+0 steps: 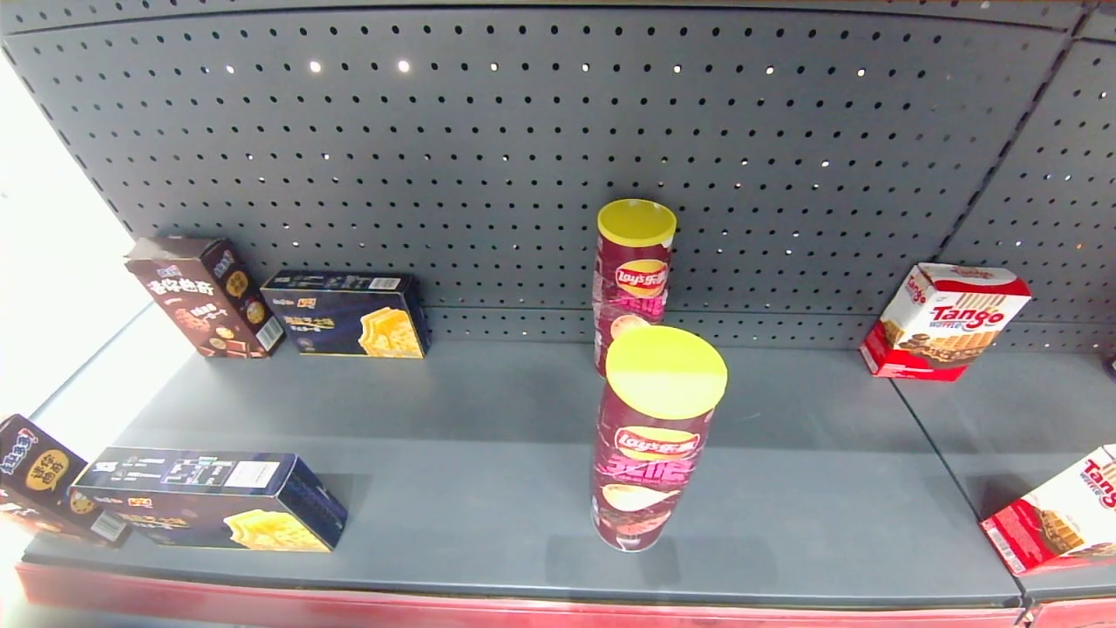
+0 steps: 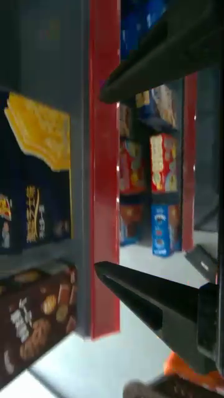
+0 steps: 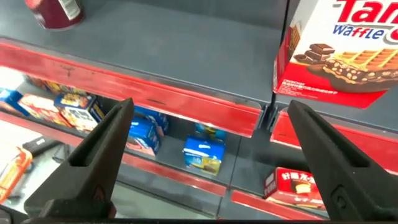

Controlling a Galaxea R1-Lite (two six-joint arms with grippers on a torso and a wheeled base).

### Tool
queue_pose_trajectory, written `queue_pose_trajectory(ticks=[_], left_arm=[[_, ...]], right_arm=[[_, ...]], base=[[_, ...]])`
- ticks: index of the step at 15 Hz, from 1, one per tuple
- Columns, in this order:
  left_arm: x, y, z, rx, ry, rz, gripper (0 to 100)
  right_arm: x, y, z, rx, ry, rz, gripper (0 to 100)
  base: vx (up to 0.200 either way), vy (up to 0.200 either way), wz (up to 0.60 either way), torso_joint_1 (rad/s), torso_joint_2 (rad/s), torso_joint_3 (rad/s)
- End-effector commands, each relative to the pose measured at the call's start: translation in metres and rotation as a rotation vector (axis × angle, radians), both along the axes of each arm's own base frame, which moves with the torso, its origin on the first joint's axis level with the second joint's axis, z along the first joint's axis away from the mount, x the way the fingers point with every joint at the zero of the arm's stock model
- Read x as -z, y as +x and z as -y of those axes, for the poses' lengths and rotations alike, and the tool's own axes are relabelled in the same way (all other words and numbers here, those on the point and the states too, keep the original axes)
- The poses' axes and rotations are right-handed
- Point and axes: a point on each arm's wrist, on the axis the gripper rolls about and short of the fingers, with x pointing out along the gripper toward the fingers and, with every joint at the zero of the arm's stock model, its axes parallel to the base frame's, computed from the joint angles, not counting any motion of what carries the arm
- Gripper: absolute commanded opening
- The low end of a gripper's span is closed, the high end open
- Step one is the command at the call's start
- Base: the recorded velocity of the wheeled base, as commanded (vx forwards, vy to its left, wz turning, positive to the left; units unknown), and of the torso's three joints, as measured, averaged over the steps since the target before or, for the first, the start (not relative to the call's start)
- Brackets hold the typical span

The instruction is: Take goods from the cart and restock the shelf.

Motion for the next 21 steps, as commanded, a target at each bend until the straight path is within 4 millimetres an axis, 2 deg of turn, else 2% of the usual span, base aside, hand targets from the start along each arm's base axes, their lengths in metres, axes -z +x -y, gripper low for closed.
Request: queue_pose_trajectory(ticks=[1,3,6,8,13,14,17,21], left_arm=[[0.0044,-0.0008,0.0011,0.058,0.003,-0.033,100],[0.0054,-0.0021,0.0029,0.156,0.129,-0.049,100],[0.006,-0.0018,0.003,0.157,0.113,-0.049,100],[0.006,-0.0021,0.0037,0.192,0.098,-0.047,100],[0.0055,-0.0022,0.004,0.203,0.105,-0.048,100],[0.0054,-0.0021,0.0039,0.191,0.104,-0.05,100],[0.0045,0.0019,0.0058,-0.049,0.101,-0.111,100],[0.0059,-0.0021,0.0064,-0.074,0.101,-0.036,100]], right_arm=[[0.0003,-0.0021,0.0003,0.0,0.013,0.023,100],[0.0008,-0.0033,0.0007,0.008,0.019,0.042,100],[0.0007,-0.0033,0.0017,0.054,0.017,0.042,100],[0.0059,0.0016,0.0024,0.204,0.028,-0.077,100],[0.0071,-0.0035,0.003,0.209,0.037,-0.015,100],[0.0071,-0.0035,0.003,0.209,0.037,-0.015,100],[0.0071,-0.0035,0.0029,0.21,0.036,-0.014,100],[0.0072,-0.0036,0.0026,0.229,0.037,-0.016,100]], base=[[0.0,0.0,0.0,0.0,0.0,0.0],[0.0,0.0,0.0,0.0,0.0,0.0],[0.0,0.0,0.0,0.0,0.0,0.0],[0.0,0.0,0.0,0.0,0.0,0.0],[0.0,0.0,0.0,0.0,0.0,0.0],[0.0,0.0,0.0,0.0,0.0,0.0],[0.0,0.0,0.0,0.0,0.0,0.0],[0.0,0.0,0.0,0.0,0.0,0.0]])
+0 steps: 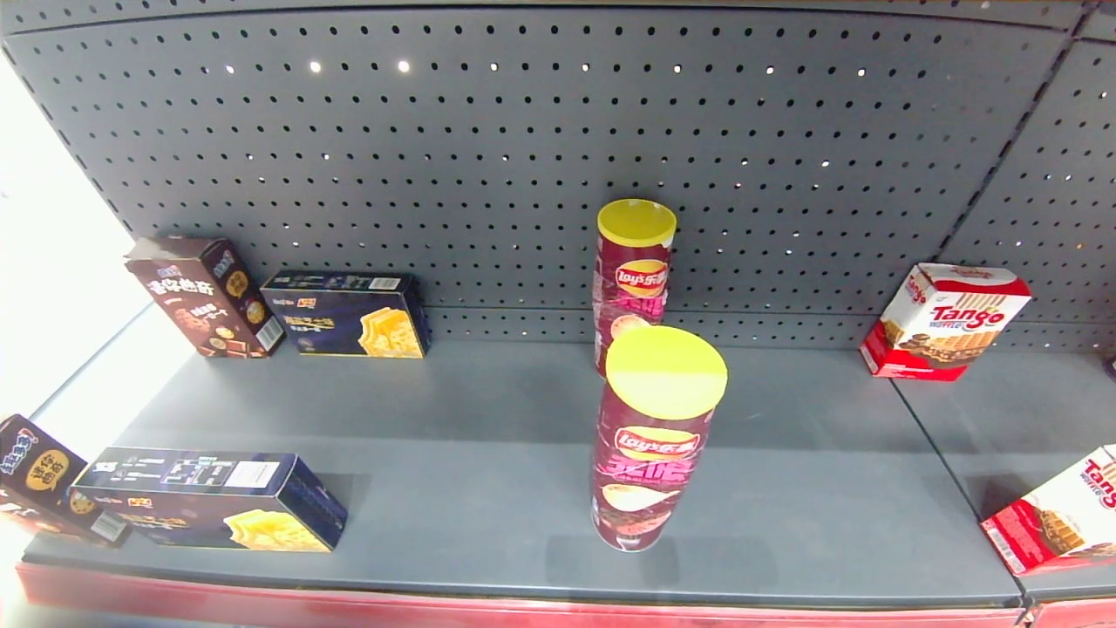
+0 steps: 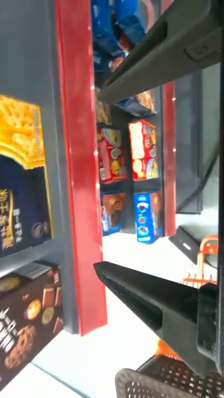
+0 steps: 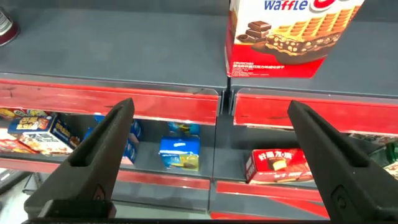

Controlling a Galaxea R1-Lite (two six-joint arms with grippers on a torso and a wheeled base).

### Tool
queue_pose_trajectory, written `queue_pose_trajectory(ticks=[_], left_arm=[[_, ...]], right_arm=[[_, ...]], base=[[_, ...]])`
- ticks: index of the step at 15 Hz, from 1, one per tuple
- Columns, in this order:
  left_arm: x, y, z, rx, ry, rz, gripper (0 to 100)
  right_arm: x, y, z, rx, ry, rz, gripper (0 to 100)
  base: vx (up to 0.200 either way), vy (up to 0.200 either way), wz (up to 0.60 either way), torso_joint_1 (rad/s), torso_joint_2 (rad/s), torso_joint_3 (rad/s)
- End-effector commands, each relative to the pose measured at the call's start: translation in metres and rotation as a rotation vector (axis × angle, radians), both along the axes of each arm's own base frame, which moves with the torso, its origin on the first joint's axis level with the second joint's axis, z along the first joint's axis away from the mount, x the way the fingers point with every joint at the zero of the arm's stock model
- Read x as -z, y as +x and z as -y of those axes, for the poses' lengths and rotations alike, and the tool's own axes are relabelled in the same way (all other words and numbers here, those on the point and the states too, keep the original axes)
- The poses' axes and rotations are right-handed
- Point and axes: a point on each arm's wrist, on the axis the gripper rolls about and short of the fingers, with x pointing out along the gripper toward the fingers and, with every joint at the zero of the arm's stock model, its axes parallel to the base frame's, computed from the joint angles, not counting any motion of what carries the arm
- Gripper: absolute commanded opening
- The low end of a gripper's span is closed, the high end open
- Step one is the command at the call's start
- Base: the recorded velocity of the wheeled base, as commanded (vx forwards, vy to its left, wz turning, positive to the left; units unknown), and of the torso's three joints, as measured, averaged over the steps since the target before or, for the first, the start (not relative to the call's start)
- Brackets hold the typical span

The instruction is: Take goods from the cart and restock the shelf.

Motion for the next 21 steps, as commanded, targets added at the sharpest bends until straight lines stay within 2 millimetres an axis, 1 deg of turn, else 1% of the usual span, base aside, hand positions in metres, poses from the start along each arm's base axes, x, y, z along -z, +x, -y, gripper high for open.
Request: queue_pose_trajectory(ticks=[1,2,3,4,5,7,10,13,21], left_arm=[[0.001,-0.0012,0.0002,-0.01,0.001,0.027,100],[0.0011,-0.0012,0.0004,0.002,-0.008,0.026,100],[0.0011,-0.0012,0.0008,0.023,-0.021,0.026,100],[0.0012,-0.0021,0.0008,0.131,-0.04,0.032,100],[0.0014,-0.0027,-0.0001,0.169,-0.044,0.039,100],[0.0014,-0.003,0.0001,0.165,-0.035,0.043,100],[0.0026,-0.0079,0.0003,0.139,-0.029,0.111,100],[0.0026,-0.0078,-0.0004,0.103,-0.029,0.111,100],[0.0028,-0.0078,-0.0005,0.1,-0.035,0.109,100]], right_arm=[[0.0006,-0.0031,-0.0018,0.11,0.007,0.039,100],[0.0017,-0.0064,-0.0019,0.111,0.006,0.08,100],[0.0016,-0.0066,-0.0018,0.105,0.005,0.085,100],[0.0014,-0.0067,-0.0018,0.103,0.002,0.088,100],[0.0016,-0.0067,-0.0018,0.103,0.002,0.087,100],[0.0016,-0.0066,-0.0018,0.104,0.002,0.085,100],[0.0016,-0.0066,-0.0018,0.104,0.002,0.085,100],[0.0016,-0.0066,-0.0018,0.104,0.002,0.085,100],[0.0016,-0.0066,-0.0018,0.101,-0.008,0.085,100]], base=[[0.0,0.0,0.0,0.0,0.0,0.0],[0.0,0.0,0.0,0.0,0.0,0.0],[0.0,0.0,0.0,0.0,0.0,0.0],[0.0,0.0,0.0,0.0,0.0,0.0],[0.0,0.0,0.0,0.0,0.0,0.0],[0.0,0.0,0.0,0.0,0.0,0.0],[0.0,0.0,0.0,0.0,0.0,0.0],[0.0,0.0,0.0,0.0,0.0,0.0],[0.0,0.0,0.0,0.0,0.0,0.0]])
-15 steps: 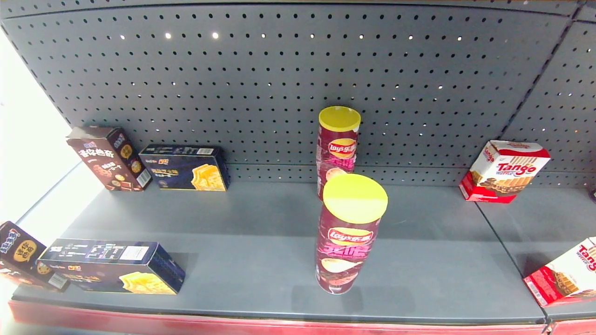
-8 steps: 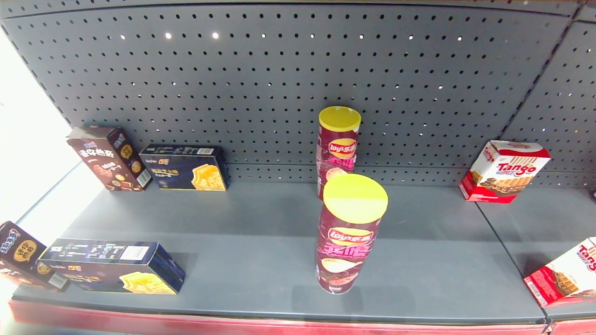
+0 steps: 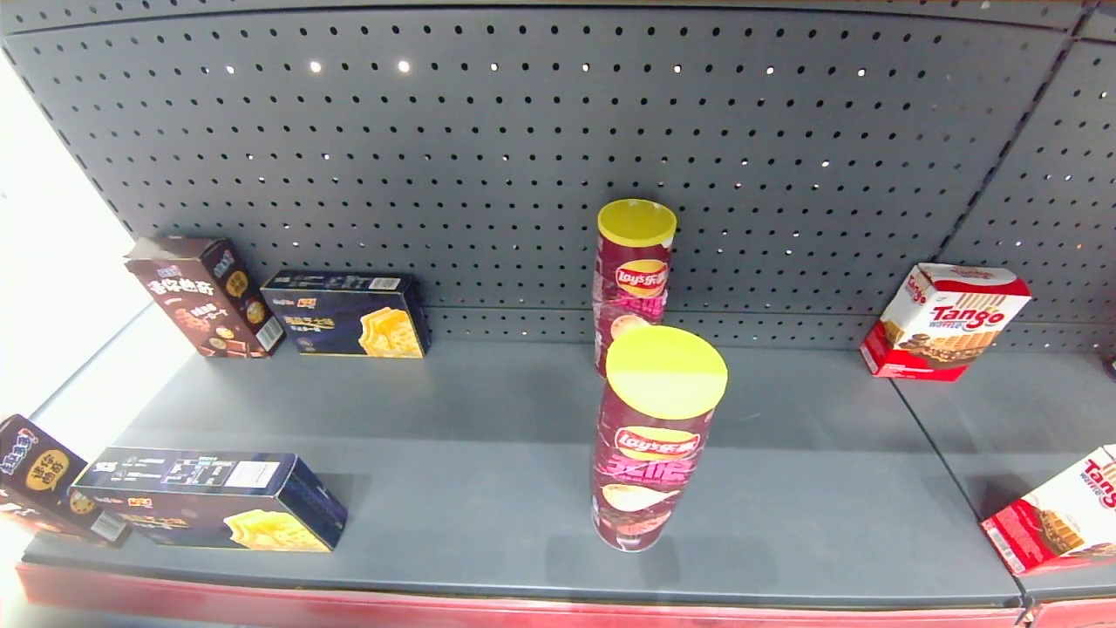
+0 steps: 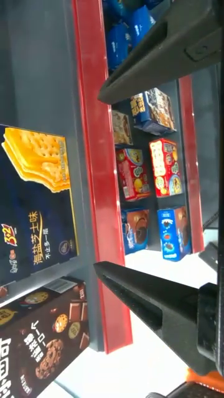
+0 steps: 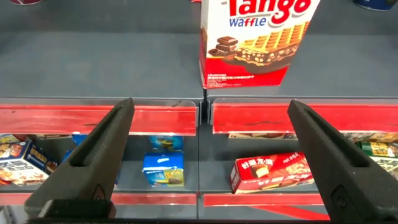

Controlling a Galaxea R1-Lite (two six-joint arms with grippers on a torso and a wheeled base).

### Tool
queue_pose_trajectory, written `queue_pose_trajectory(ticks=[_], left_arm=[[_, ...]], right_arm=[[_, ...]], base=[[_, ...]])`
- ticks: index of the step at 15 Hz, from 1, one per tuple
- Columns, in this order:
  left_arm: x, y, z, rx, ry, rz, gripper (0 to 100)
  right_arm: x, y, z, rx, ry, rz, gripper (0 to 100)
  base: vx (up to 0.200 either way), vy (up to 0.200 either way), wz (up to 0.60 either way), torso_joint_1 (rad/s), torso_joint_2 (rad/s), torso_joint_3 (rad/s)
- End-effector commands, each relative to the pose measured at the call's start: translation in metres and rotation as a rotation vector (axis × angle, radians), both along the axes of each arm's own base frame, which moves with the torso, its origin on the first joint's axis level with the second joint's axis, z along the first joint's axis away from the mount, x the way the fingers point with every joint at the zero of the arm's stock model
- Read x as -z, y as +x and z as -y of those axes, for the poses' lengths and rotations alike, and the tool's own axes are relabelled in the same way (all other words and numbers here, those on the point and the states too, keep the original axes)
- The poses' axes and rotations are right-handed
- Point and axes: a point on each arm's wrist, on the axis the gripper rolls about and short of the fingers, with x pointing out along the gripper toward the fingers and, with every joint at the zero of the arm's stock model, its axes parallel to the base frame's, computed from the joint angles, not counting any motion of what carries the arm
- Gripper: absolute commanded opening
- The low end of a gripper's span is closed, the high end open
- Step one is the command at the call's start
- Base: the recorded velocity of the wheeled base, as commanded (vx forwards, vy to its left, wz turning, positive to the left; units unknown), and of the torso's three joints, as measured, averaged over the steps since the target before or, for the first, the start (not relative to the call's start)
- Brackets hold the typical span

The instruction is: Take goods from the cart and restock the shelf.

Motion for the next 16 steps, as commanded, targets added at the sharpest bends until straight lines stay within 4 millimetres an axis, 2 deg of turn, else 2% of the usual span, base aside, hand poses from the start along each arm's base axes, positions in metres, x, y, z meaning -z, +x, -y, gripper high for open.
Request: queue_pose_trajectory(ticks=[1,2,16], left_arm=[[0.0001,-0.0001,0.0,0.0,-0.001,0.001,100],[0.0001,-0.0001,0.0,0.0,-0.001,0.001,100],[0.0001,-0.0002,0.0004,0.019,-0.013,0.0,100]], right_arm=[[0.0,0.0,0.0,0.0,-0.001,0.001,100],[0.0,0.0,0.0,0.0,0.002,0.001,100],[0.0,0.0,0.0,0.0,0.002,0.001,100]], base=[[0.0,0.0,-0.6,-0.002,0.0,0.012],[0.0,0.0,-0.6,0.002,0.0,0.007],[0.0,0.0,0.0,0.0,0.0,0.0]])
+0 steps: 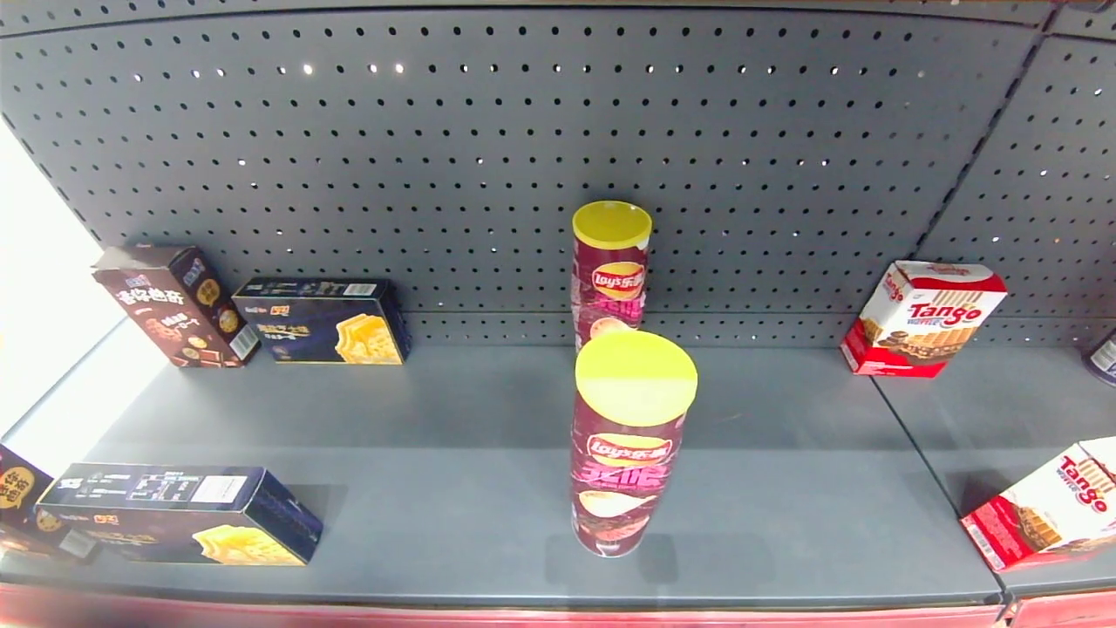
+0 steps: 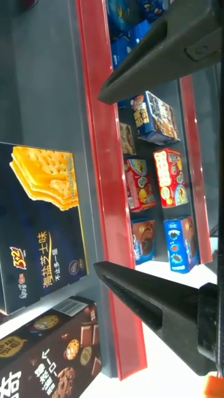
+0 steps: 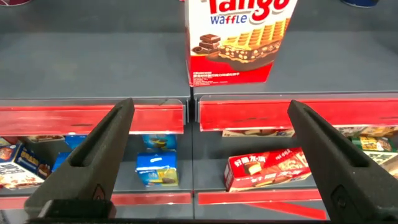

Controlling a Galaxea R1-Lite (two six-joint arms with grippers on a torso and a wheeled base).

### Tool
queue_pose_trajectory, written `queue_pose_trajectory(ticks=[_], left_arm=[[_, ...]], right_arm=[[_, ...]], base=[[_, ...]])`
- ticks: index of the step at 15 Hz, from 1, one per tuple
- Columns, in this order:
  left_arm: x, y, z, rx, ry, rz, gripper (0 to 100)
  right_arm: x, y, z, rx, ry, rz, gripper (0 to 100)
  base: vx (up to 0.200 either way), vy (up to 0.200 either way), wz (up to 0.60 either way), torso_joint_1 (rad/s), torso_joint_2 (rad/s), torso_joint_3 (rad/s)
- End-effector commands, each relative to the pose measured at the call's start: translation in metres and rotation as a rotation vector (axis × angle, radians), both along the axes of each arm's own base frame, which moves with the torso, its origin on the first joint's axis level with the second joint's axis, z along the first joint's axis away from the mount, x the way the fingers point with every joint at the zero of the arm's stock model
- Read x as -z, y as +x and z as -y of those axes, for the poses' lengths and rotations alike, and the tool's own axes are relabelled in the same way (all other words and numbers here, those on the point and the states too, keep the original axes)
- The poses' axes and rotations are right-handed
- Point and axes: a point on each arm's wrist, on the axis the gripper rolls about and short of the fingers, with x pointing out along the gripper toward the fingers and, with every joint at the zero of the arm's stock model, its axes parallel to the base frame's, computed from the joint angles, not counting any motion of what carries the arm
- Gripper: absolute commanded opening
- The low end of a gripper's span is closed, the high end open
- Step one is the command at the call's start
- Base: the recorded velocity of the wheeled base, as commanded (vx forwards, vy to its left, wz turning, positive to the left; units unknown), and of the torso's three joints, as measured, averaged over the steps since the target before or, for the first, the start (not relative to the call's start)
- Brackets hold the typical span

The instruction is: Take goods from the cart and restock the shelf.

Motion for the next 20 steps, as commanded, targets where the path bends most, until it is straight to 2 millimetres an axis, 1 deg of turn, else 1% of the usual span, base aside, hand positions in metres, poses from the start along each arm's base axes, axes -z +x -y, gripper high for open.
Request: queue_pose_trajectory(ticks=[1,3,6,8,20], left_arm=[[0.0001,-0.0001,0.0,0.001,0.002,0.001,100],[-0.0001,0.0,0.0,-0.001,0.011,0.003,100],[0.0001,0.0,-0.0002,-0.008,-0.001,0.001,100],[-0.0001,0.0,-0.0003,-0.012,-0.036,-0.001,100],[-0.0001,0.0,-0.0002,-0.015,-0.035,-0.001,100]], right_arm=[[0.0,0.0,0.0,0.0,0.0,0.001,100],[0.0,0.0,0.0,0.0,0.0,0.001,100],[0.0,0.0,0.0,0.0,0.0,0.001,100],[0.0,-0.0001,0.0,0.0,0.0,0.002,100],[0.0,0.0,0.0,0.0,0.0,0.001,100]], base=[[0.0,0.0,0.0,0.0,0.0,0.0],[0.0,0.0,0.0,0.0,0.0,0.0],[-0.2,0.0,0.0,0.014,0.01,0.002],[0.0,0.0,0.0,0.0,0.0,0.0],[0.0,0.0,0.0,0.0,0.0,0.0]])
